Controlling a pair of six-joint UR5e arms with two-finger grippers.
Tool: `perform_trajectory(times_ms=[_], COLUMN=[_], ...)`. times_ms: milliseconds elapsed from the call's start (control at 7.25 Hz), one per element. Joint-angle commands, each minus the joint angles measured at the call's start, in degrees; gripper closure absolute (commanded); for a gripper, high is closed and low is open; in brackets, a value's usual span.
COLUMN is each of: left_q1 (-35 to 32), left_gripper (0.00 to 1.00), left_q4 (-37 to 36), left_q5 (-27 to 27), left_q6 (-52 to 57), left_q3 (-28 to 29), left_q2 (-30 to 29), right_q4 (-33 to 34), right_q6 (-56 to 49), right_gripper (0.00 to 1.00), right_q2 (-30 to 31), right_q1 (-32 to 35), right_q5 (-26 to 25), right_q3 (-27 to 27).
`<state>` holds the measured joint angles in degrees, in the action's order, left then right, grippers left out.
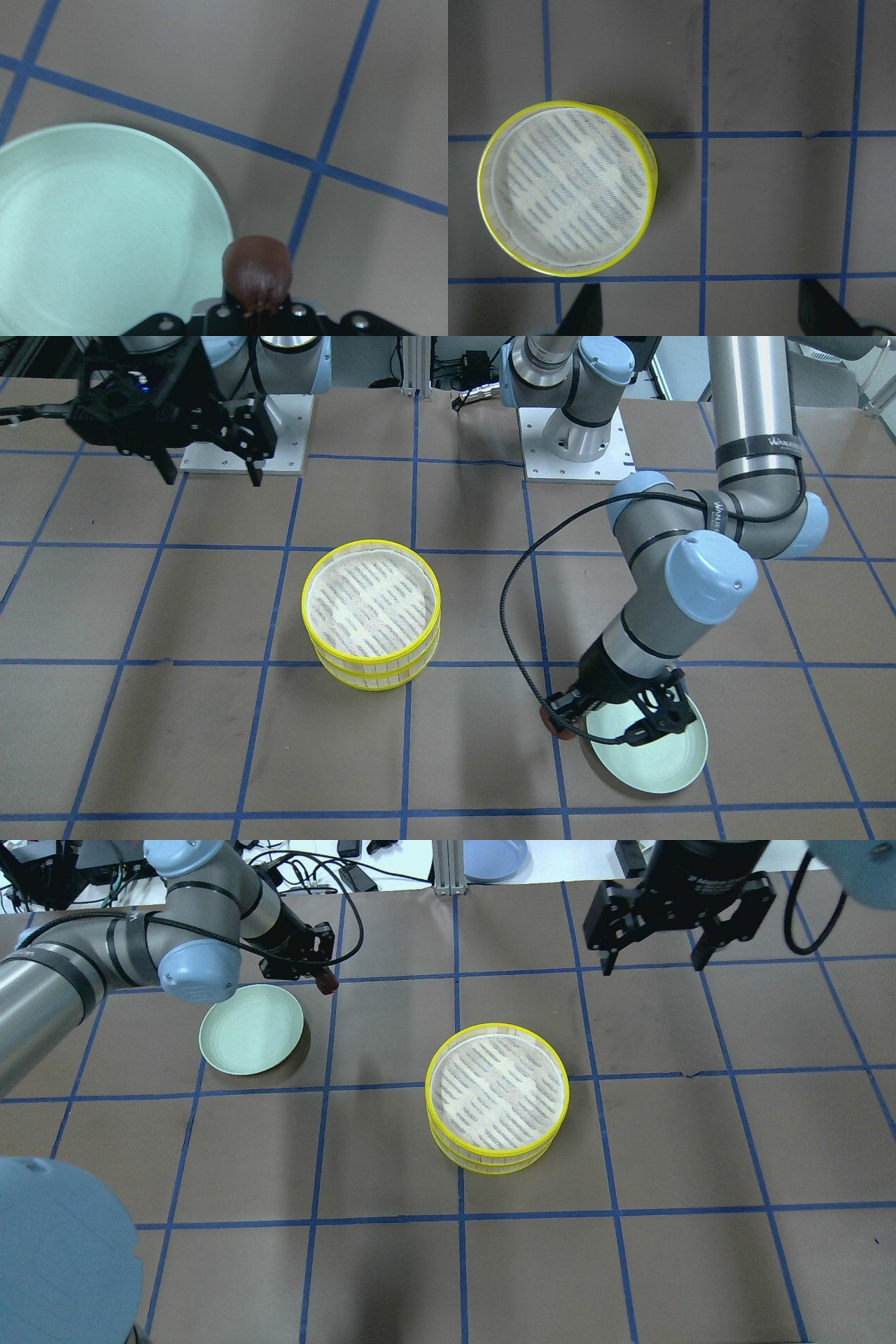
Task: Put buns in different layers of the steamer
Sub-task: 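Carry the brown bun onto the top steamer tier and release it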
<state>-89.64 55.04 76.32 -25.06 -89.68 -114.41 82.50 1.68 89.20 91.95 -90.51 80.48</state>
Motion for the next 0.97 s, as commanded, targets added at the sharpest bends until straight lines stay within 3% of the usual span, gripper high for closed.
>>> perform_trajectory(times_ms=[0, 276, 552, 690, 828], left_q1=[-7.97, -16.58, -19.77, -20.65, -21.10], left_gripper=[1.00, 1.00, 1.00, 0.95, 0.23], left_q4=[3.22, 3.32, 3.58, 3.49, 3.49], left_q5=[-3.81, -5.57, -5.57, -5.83, -5.75], left_q6=[-6.63, -14.30, -14.75, -14.75, -14.84], left_q3=[-1.11, -1.73, -2.34, -5.13, -6.46], left_q2=[2.00, 2.09, 1.66, 2.09, 2.61], right_q4=[-0.15, -0.15, -0.24, -0.24, -0.24], right_q6=[-4.14, -3.79, -3.79, -3.79, -3.79], right_gripper=[0.00, 0.00, 0.00, 0.00, 0.00], right_q2=[0.45, 0.80, 0.80, 0.80, 0.80], right_q1=[-2.65, -2.65, -2.57, -2.57, -2.57], right_q5=[0.16, 0.43, 0.51, 0.43, 0.34], right_q3=[0.64, 1.17, 1.26, 1.26, 1.26])
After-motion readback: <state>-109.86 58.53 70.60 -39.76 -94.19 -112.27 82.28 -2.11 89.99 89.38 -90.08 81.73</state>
